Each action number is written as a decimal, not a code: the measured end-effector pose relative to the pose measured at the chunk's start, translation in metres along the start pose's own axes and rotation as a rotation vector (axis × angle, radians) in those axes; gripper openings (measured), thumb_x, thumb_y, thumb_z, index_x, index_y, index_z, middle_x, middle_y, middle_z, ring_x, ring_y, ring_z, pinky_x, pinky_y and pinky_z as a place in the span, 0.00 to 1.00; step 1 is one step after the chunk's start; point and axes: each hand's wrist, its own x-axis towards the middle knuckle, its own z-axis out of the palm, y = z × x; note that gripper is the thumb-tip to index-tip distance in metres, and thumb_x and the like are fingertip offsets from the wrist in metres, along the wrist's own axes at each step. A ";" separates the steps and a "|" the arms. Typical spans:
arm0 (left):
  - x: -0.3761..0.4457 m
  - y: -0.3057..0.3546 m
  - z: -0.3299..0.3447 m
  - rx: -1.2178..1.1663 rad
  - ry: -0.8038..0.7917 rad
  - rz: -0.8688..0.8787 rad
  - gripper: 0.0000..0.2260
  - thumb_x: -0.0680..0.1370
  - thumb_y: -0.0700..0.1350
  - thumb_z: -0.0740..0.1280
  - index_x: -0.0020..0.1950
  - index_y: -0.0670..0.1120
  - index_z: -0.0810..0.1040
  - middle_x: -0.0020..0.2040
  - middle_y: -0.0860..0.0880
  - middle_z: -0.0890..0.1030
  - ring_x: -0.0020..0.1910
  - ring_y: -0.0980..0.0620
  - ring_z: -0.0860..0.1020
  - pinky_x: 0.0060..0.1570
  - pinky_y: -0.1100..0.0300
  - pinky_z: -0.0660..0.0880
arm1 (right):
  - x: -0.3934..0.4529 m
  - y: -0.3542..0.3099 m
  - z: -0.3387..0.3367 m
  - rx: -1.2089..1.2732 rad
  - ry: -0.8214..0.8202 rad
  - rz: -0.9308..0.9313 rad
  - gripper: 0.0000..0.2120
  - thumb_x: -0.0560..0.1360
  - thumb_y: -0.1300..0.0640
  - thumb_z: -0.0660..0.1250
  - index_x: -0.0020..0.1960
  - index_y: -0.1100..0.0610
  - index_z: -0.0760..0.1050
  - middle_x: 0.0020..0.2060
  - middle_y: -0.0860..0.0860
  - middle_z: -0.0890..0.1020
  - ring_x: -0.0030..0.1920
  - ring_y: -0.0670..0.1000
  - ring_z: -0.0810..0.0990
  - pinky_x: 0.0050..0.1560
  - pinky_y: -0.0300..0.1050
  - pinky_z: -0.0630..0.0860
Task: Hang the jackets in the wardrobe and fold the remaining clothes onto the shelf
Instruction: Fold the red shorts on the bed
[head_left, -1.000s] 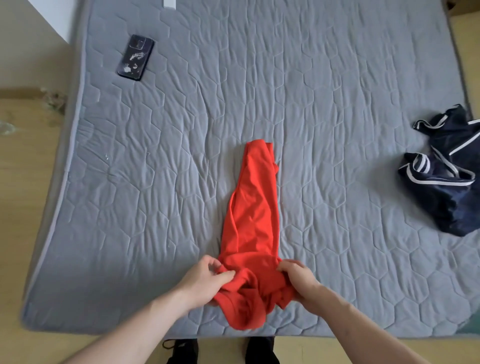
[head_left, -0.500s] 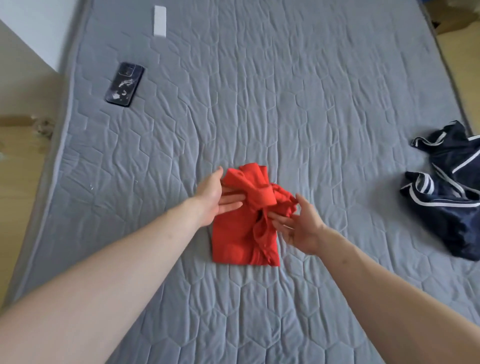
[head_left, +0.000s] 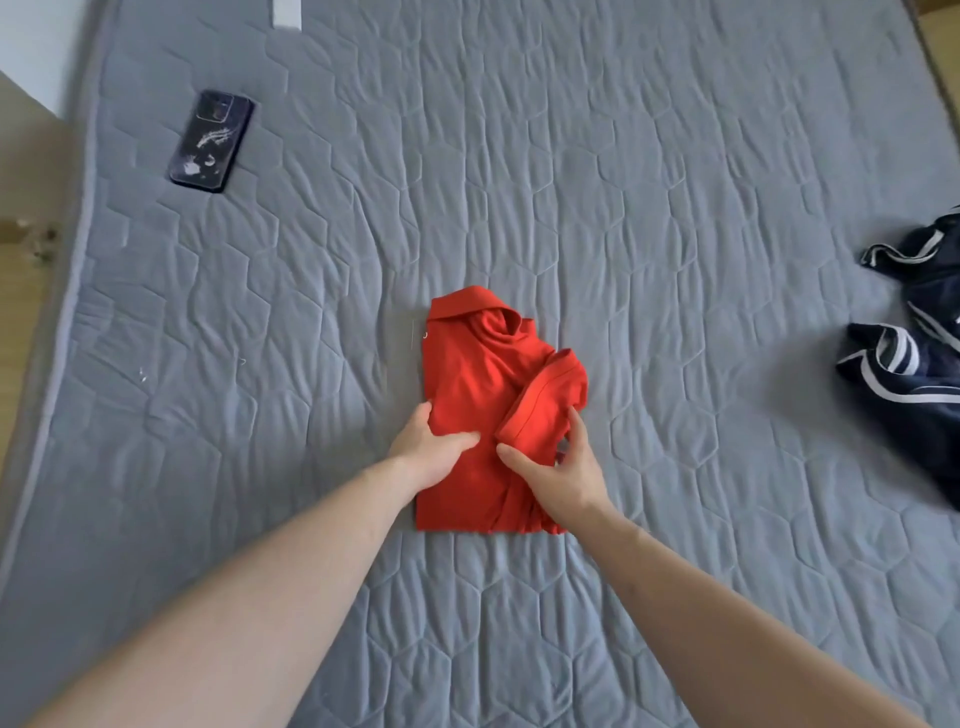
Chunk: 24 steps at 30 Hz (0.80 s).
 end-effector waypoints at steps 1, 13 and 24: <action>0.002 -0.003 0.002 0.002 -0.006 0.009 0.33 0.74 0.53 0.76 0.76 0.51 0.68 0.64 0.51 0.80 0.61 0.50 0.79 0.61 0.59 0.73 | 0.004 0.000 0.004 -0.001 -0.003 0.031 0.58 0.61 0.38 0.80 0.82 0.47 0.53 0.71 0.46 0.73 0.70 0.47 0.74 0.69 0.43 0.71; -0.029 -0.043 -0.005 0.157 -0.475 -0.146 0.21 0.67 0.47 0.78 0.56 0.43 0.79 0.45 0.47 0.87 0.38 0.52 0.84 0.42 0.57 0.80 | -0.002 -0.013 -0.021 0.093 -0.310 0.541 0.04 0.54 0.57 0.59 0.27 0.51 0.64 0.25 0.54 0.68 0.24 0.54 0.64 0.31 0.41 0.57; -0.019 -0.031 -0.031 0.585 0.276 0.658 0.28 0.62 0.58 0.76 0.59 0.54 0.74 0.60 0.52 0.74 0.60 0.47 0.74 0.62 0.52 0.73 | -0.080 0.067 -0.015 0.030 0.467 0.159 0.25 0.72 0.54 0.76 0.66 0.55 0.73 0.61 0.51 0.78 0.62 0.52 0.76 0.66 0.52 0.73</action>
